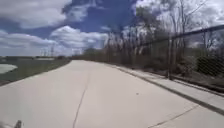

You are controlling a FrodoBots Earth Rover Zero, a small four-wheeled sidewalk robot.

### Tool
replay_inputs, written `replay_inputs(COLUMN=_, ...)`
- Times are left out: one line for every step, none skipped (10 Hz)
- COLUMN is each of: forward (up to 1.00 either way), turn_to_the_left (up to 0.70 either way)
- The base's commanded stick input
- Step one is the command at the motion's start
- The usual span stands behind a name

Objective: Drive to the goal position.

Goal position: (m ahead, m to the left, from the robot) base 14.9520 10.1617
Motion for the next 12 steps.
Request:
replay_inputs(forward=1.0, turn_to_the_left=0.0)
replay_inputs(forward=1.0, turn_to_the_left=0.0)
replay_inputs(forward=1.0, turn_to_the_left=0.0)
replay_inputs(forward=1.0, turn_to_the_left=0.0)
replay_inputs(forward=1.0, turn_to_the_left=0.0)
replay_inputs(forward=1.0, turn_to_the_left=0.0)
replay_inputs(forward=1.0, turn_to_the_left=0.0)
replay_inputs(forward=1.0, turn_to_the_left=0.0)
replay_inputs(forward=1.0, turn_to_the_left=0.0)
replay_inputs(forward=1.0, turn_to_the_left=0.0)
replay_inputs(forward=1.0, turn_to_the_left=0.0)
replay_inputs(forward=1.0, turn_to_the_left=0.0)
